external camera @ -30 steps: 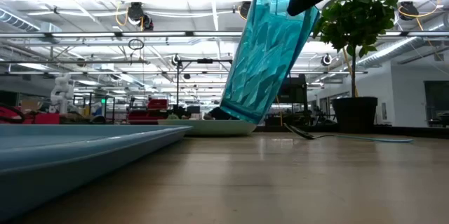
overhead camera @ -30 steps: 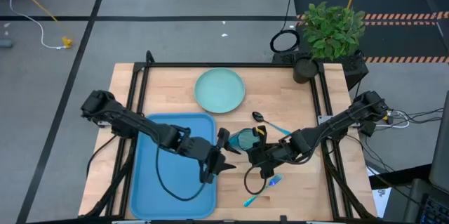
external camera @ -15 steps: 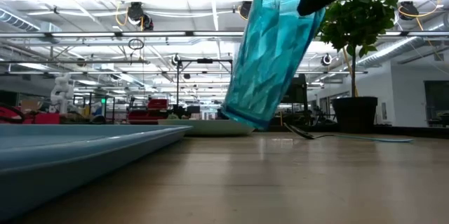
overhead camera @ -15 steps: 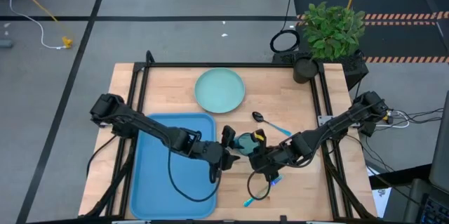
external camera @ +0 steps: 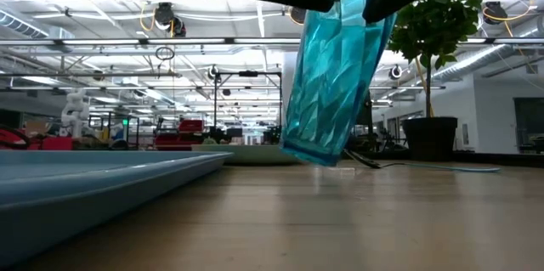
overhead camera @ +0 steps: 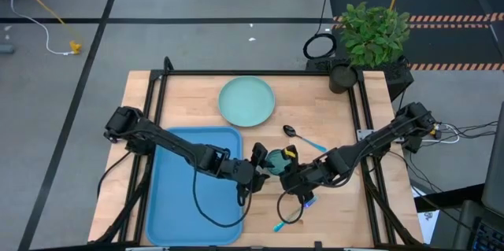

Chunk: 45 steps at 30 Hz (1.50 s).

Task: Pick and place plate/cup/fork/spoon on tray
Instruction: Put the blue cup on the blue serving tray

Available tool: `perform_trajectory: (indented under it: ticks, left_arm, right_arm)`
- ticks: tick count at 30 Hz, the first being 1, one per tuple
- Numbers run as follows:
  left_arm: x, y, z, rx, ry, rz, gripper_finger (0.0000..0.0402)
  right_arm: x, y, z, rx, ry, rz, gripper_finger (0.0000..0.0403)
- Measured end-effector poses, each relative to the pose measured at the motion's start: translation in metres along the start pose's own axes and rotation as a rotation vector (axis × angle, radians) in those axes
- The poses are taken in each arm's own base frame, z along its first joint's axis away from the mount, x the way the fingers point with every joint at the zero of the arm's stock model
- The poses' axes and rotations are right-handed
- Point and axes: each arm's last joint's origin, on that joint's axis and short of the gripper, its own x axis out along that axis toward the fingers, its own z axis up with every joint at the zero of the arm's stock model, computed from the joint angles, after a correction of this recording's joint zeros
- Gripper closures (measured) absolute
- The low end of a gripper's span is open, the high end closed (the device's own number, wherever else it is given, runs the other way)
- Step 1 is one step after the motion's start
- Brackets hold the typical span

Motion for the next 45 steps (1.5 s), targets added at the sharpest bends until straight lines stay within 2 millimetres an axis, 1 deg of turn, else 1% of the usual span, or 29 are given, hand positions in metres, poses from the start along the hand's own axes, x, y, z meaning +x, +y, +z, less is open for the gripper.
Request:
perform_trajectory:
  ticks: [3, 11, 16, 19, 21, 25, 29, 33, 36, 39, 42, 45]
  left_arm:
    - [0.0, 0.0, 0.0, 0.022, 0.003, -0.001, 0.0222]
    - [0.0, -0.001, -0.001, 0.074, 0.002, -0.02, 0.0315]
    - [-0.001, -0.003, 0.0, 0.105, -0.01, -0.045, 0.0351]
    - [-0.001, -0.004, -0.001, 0.107, -0.007, -0.051, 0.0359]
    - [0.0, -0.004, -0.002, 0.11, 0.004, -0.058, 0.0361]
    - [0.0, -0.006, -0.005, 0.116, 0.024, -0.069, 0.0368]
    - [0.001, -0.006, -0.006, 0.118, 0.031, -0.072, 0.0387]
    - [0.001, -0.005, -0.005, 0.116, 0.028, -0.068, 0.0393]
    - [0.001, -0.005, -0.005, 0.114, 0.027, -0.069, 0.0385]
    - [0.0, -0.006, -0.006, 0.115, 0.03, -0.073, 0.039]
    - [0.0, -0.006, -0.006, 0.118, 0.039, -0.08, 0.0394]
    - [-0.002, -0.006, -0.007, 0.106, 0.044, -0.084, 0.039]
  right_arm:
    - [0.0, 0.0, 0.0, 0.0, -0.001, 0.0, 0.0399]
    - [0.0, 0.0, 0.001, 0.001, -0.012, 0.025, 0.0398]
    - [0.0, 0.0, 0.002, 0.003, -0.02, 0.029, 0.0398]
    - [0.0, 0.0, 0.003, 0.009, -0.028, 0.027, 0.0395]
    - [0.0, 0.0, 0.005, 0.021, -0.052, 0.016, 0.0384]
    - [-0.002, -0.002, 0.011, 0.044, -0.11, 0.007, 0.0339]
    - [-0.002, -0.002, 0.014, 0.051, -0.138, 0.005, 0.0291]
    - [-0.002, -0.002, 0.014, 0.046, -0.139, 0.004, 0.0259]
    - [-0.002, -0.002, 0.014, 0.045, -0.138, -0.006, 0.025]
    - [-0.002, -0.004, 0.016, 0.042, -0.158, -0.049, 0.0248]
    - [-0.004, -0.005, 0.023, 0.051, -0.228, -0.064, 0.0248]
    - [-0.011, -0.005, 0.029, 0.045, -0.303, -0.071, 0.0248]
